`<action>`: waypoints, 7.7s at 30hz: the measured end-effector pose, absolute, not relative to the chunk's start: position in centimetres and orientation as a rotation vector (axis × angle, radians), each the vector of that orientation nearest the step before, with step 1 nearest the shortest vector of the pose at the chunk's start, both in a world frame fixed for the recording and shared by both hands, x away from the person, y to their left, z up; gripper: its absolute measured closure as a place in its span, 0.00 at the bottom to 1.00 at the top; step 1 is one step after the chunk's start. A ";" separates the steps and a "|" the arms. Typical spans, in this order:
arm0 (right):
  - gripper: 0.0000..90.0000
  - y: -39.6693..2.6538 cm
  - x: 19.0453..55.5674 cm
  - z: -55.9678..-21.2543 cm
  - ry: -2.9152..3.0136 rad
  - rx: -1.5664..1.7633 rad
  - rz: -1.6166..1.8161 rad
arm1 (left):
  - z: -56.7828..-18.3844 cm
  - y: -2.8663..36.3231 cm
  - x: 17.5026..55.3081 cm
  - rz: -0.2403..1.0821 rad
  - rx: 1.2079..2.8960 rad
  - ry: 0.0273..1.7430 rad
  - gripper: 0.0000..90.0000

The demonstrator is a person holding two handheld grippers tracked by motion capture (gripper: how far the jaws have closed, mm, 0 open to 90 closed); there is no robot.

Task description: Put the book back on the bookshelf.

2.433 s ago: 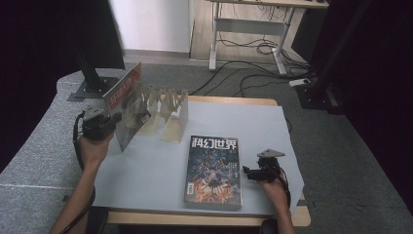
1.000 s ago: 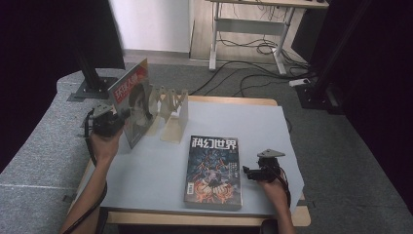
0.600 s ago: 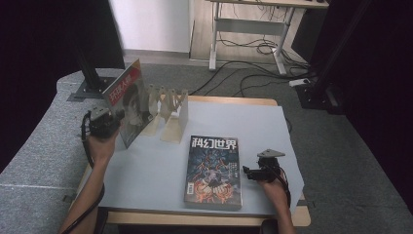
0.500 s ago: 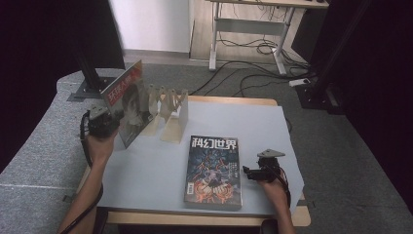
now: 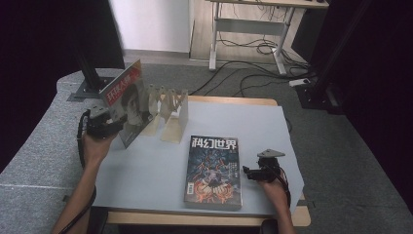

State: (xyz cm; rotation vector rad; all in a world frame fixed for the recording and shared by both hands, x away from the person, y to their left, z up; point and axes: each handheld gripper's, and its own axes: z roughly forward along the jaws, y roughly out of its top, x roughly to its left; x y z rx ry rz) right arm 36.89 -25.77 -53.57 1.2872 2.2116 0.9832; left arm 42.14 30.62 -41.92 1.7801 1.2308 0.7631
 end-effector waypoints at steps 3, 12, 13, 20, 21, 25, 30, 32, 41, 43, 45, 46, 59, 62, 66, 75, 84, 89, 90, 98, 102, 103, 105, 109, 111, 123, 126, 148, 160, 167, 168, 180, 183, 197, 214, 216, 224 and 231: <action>0.14 -25.8 36.9 -53.6 2.212 1.287 0.984 | -42.1 30.6 41.8 0.747 1.798 1.248 0.36; 0.14 -25.8 36.9 -53.6 2.211 1.287 0.983 | -42.4 30.8 40.0 0.693 1.868 1.284 0.17; 0.14 -25.8 36.9 -53.6 2.211 1.286 0.982 | -42.4 30.7 39.7 0.674 1.876 1.290 0.17; 0.14 -25.7 36.8 -53.6 2.208 1.284 0.981 | -43.0 30.2 37.9 0.657 1.913 1.293 0.12; 0.14 -25.7 36.8 -53.6 2.208 1.283 0.980 | -43.1 30.1 37.6 0.652 1.918 1.289 0.11; 0.14 -25.7 36.8 -53.6 2.207 1.283 0.979 | -43.4 29.3 36.7 0.639 1.954 1.260 0.06; 0.14 -25.7 36.8 -53.6 2.206 1.282 0.978 | -43.8 27.6 35.8 0.624 2.011 1.185 0.00; 0.14 -25.7 36.8 -53.6 2.205 1.282 0.978 | -44.0 26.8 35.7 0.604 2.024 1.152 0.00; 0.14 -25.7 36.8 -53.6 2.204 1.282 0.978 | -46.0 24.3 35.7 0.522 2.068 1.097 0.00; 0.14 -25.7 36.8 -53.6 2.204 1.282 0.977 | -46.4 24.0 35.8 0.505 2.070 1.090 0.00; 0.14 -25.7 36.8 -53.6 2.203 1.282 0.978 | -47.0 23.7 35.8 0.493 2.079 1.081 0.00; 0.14 -25.7 36.8 -53.6 2.203 1.282 0.977 | -47.2 23.6 35.8 0.491 2.082 1.079 0.00; 0.14 -25.7 36.8 -53.6 2.202 1.283 0.976 | -52.2 20.9 36.0 0.377 2.206 1.024 0.00; 0.14 -25.7 36.7 -53.6 2.201 1.283 0.975 | -52.8 20.4 36.0 0.385 2.241 1.014 0.00; 0.14 -25.7 36.7 -53.6 2.200 1.285 0.975 | -52.9 20.4 36.0 0.379 2.234 1.023 0.00; 0.14 -25.7 36.8 -53.6 2.203 1.289 0.980 | -52.9 20.4 36.0 0.378 2.231 1.027 0.00; 0.14 -25.7 36.8 -53.6 2.205 1.288 0.978 | -52.9 20.4 36.0 0.377 2.231 1.028 0.00; 0.14 -25.6 36.7 -53.5 2.201 1.292 0.967 | -52.9 20.4 36.0 0.378 2.232 1.027 0.00; 0.14 -25.6 36.6 -53.4 2.203 1.295 0.963 | -52.9 20.4 36.0 0.379 2.234 1.028 0.00; 0.15 -26.0 35.8 -52.2 2.196 1.308 1.000 | -52.2 19.3 36.8 0.311 2.199 1.015 0.00; 0.14 -25.5 35.4 -51.4 2.204 1.278 1.014 | -51.8 17.8 37.3 0.322 2.213 0.977 0.00; 0.14 -25.3 35.2 -51.2 2.206 1.271 1.024 | -51.7 17.4 37.5 0.321 2.216 0.969 0.00; 0.14 -24.9 34.9 -50.8 2.208 1.254 1.035 | -51.6 16.8 37.8 0.325 2.227 0.953 0.00; 0.14 -24.1 34.3 -50.2 2.214 1.219 1.061 | -51.6 15.4 38.5 0.339 2.247 0.925 0.00; 0.14 -23.7 34.0 -49.9 2.221 1.209 1.080 | -51.6 14.8 38.8 0.353 2.250 0.920 0.00; 0.13 -21.2 32.6 -50.4 2.334 1.144 1.121 | -51.3 13.8 39.6 0.370 2.233 0.897 0.00; 0.12 -21.0 32.3 -50.6 2.347 1.130 1.141 | -51.3 13.8 39.6 0.373 2.222 0.907 0.00; 0.13 -19.6 31.7 -50.8 2.419 1.068 1.157 | -51.7 13.4 39.6 0.378 2.208 0.927 0.00; 0.11 -19.4 31.6 -50.8 2.426 1.064 1.141 | -51.7 13.3 39.8 0.367 2.200 0.942 0.00; 0.11 -19.2 31.5 -50.7 2.431 1.060 1.116 | -51.6 13.3 40.1 0.361 2.193 0.955 0.00; 0.11 -19.1 31.5 -50.7 2.434 1.057 1.112 | -51.6 13.3 40.1 0.360 2.194 0.956 0.00; 0.11 -18.8 31.3 -50.4 2.450 1.057 1.075 | -51.6 13.2 40.6 0.339 2.194 0.965 0.00; 0.11 -18.8 31.3 -50.4 2.454 1.058 1.067 | -51.5 13.2 40.7 0.337 2.198 0.965 0.00; 0.11 -18.6 30.8 -50.2 2.467 1.061 1.042 | -51.4 12.7 41.5 0.351 2.204 0.976 0.01; 0.11 -18.2 29.6 -50.1 2.478 1.054 1.029 | -50.5 11.9 42.6 0.358 2.253 0.947 0.06; 0.11 -18.1 29.5 -50.1 2.480 1.052 1.027 | -50.4 11.7 42.8 0.363 2.260 0.950 0.06; 0.10 -17.8 29.2 -50.0 2.490 1.052 1.019 | -50.4 11.6 43.5 0.354 2.261 0.970 0.05; 0.10 -17.6 28.7 -50.0 2.493 1.049 1.023 | -50.2 11.2 43.9 0.367 2.267 0.969 0.06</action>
